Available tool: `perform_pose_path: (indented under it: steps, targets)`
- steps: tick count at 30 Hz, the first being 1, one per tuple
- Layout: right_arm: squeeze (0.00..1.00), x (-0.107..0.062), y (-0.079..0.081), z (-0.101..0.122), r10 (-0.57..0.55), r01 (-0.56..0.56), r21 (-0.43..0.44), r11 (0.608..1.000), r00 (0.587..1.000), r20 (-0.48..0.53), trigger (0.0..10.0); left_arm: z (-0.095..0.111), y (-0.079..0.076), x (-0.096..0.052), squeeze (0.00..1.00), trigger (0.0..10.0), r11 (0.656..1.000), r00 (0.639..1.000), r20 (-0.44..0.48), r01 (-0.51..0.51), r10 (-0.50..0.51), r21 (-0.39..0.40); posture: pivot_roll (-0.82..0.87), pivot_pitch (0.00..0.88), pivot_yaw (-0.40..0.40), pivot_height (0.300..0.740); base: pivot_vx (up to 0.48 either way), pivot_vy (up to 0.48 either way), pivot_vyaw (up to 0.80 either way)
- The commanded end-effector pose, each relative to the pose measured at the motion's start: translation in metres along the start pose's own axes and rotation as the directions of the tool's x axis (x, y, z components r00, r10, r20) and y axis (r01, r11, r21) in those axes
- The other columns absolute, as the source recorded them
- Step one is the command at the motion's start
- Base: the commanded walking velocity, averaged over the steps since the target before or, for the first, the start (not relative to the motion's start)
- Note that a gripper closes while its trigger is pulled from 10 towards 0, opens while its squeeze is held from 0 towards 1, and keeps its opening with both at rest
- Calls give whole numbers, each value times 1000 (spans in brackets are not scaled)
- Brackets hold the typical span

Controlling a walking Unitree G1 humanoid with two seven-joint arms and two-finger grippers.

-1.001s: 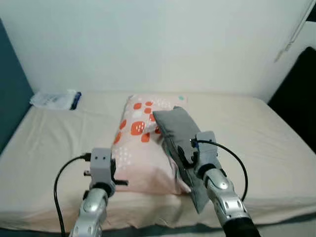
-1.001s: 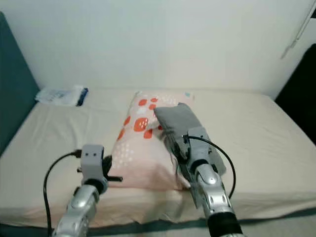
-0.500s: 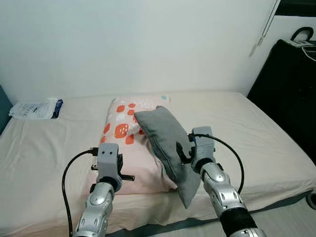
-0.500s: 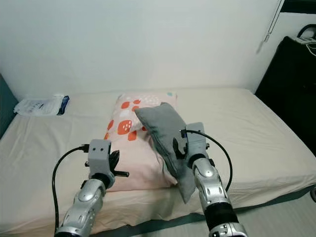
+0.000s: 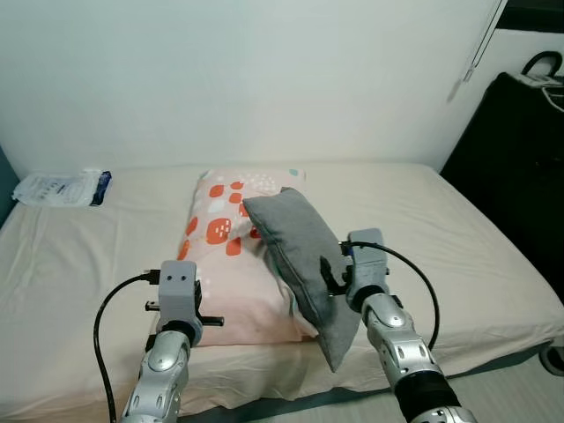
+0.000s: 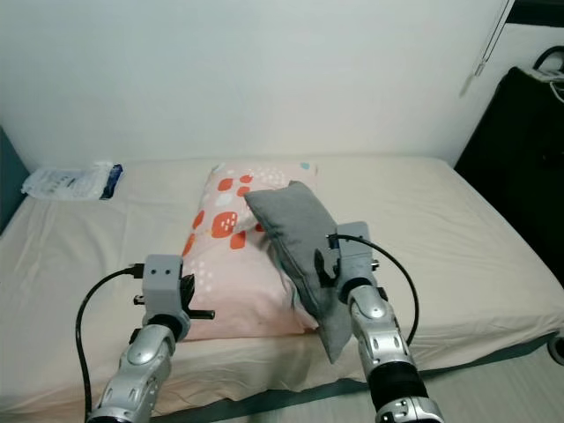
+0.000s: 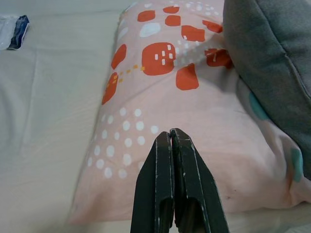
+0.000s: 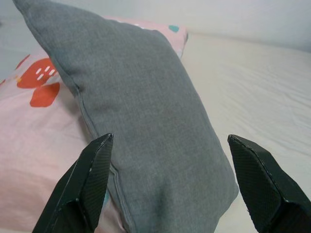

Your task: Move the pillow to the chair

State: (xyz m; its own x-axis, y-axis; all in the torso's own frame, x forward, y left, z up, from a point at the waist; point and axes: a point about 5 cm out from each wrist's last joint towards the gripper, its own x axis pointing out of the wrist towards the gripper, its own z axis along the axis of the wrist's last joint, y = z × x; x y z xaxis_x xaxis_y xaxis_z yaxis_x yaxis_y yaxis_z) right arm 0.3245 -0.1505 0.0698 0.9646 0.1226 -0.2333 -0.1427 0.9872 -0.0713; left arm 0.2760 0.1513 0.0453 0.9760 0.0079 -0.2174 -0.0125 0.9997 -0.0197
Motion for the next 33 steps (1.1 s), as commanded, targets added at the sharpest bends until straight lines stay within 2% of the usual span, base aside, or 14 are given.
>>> perform_pose_path:
  steps: [1, 10, 15, 33]
  targets:
    - [0, -1, -2, -4, 1, -1, 11, 1000, 1000, -20, 10000, -4, 3, -2, 0, 10000, 1000, 1000, -8, -14, 14, 5, 38, 0, -91, 740, 0, 0, 0]
    - [0, -1, 2, -4, 22, -22, 30, 999, 1000, -6, 10000, -1, 3, -3, 0, 10000, 1000, 1000, 15, -12, 12, 2, 36, 0, -79, 740, 0, 0, 0]
    - [0, -2, 3, -5, 27, -27, 94, 995, 1000, 2, 10000, -1, -3, -2, 0, 10000, 1000, 1000, 14, 12, -12, 4, 32, 0, -75, 721, 0, 0, 0]
    - [0, -2, 1, -7, 27, -26, 82, 996, 1000, -13, 10000, 1, -3, -1, 0, 10000, 1000, 1000, 18, 14, -14, 2, 34, 0, -66, 651, 0, 0, 0]
